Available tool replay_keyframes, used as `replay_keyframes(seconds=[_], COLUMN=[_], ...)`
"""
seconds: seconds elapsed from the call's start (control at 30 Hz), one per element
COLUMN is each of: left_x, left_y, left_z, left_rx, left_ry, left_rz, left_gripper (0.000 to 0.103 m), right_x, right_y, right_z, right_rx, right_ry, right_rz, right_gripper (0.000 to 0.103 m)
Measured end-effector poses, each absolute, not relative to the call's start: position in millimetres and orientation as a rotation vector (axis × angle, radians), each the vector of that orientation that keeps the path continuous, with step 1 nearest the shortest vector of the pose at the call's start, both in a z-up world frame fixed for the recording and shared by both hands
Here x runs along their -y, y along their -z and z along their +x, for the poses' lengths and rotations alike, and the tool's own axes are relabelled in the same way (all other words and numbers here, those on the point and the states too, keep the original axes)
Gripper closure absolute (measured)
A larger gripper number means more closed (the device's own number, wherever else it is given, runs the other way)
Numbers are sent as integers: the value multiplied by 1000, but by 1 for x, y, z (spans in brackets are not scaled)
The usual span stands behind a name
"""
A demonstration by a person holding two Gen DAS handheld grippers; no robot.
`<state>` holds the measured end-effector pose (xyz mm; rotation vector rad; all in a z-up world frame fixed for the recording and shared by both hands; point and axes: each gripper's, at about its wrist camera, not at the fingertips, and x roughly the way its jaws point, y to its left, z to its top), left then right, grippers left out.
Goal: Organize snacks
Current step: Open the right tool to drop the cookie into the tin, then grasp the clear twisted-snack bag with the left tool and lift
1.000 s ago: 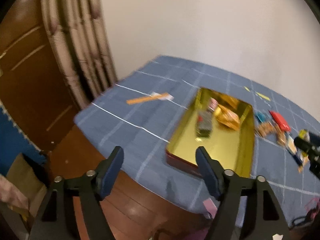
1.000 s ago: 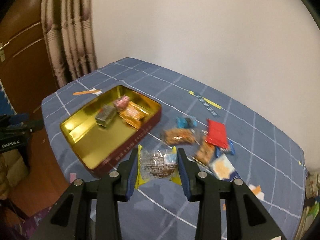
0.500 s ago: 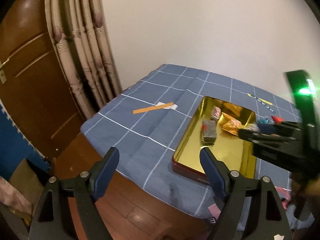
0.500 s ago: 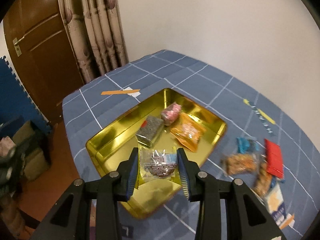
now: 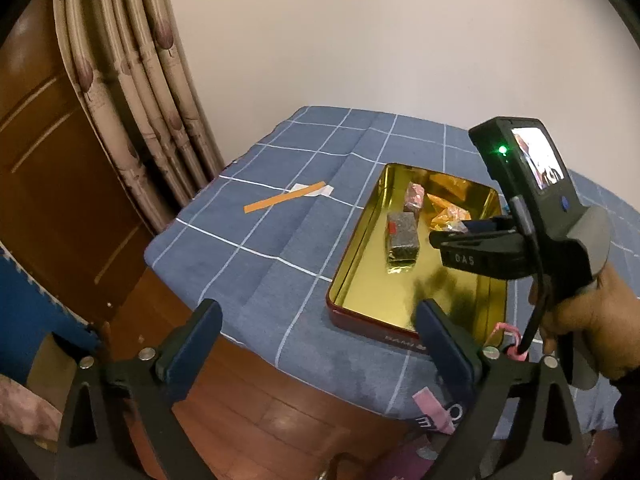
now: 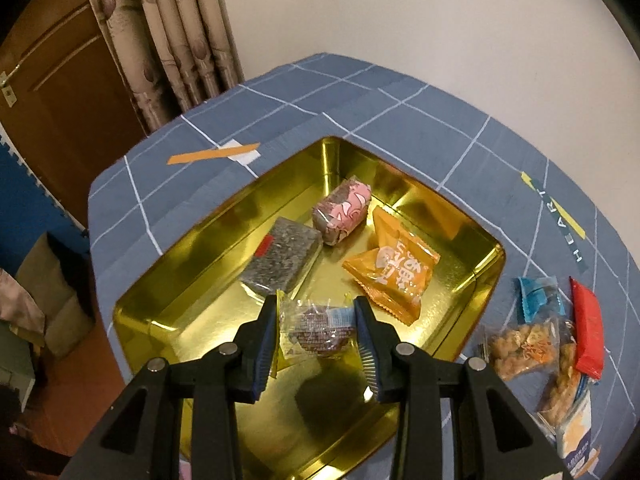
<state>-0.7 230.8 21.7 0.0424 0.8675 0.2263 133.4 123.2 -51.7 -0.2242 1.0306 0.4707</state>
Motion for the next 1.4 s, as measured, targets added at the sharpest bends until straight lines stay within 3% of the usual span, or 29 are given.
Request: replay_keyframes(seconds=[0.37, 0.63, 0.87, 1.23, 1.4], left_x=[-236, -238, -221, -173, -129], left_y=[-18, -12, -13, -10, -30], left_z=[2, 8, 2, -5, 2], left_rx=[-893, -941, -920, -952, -884], left_ry=[-249, -184, -132, 132, 304], left_rz=[14, 12, 63, 76, 219], left_gripper=[1, 1, 1, 1, 1], right_x=[-127, -106, -18, 179, 247], right_y=[59, 29, 22, 49, 66], right_z=[153, 132, 71, -5, -15], right_rx=[-1064, -924, -838, -862, -898], right_ry=[-469, -476, -370, 41, 158], right_rz=[-156, -69, 49, 100, 102], right_gripper=[62, 62, 62, 61, 58])
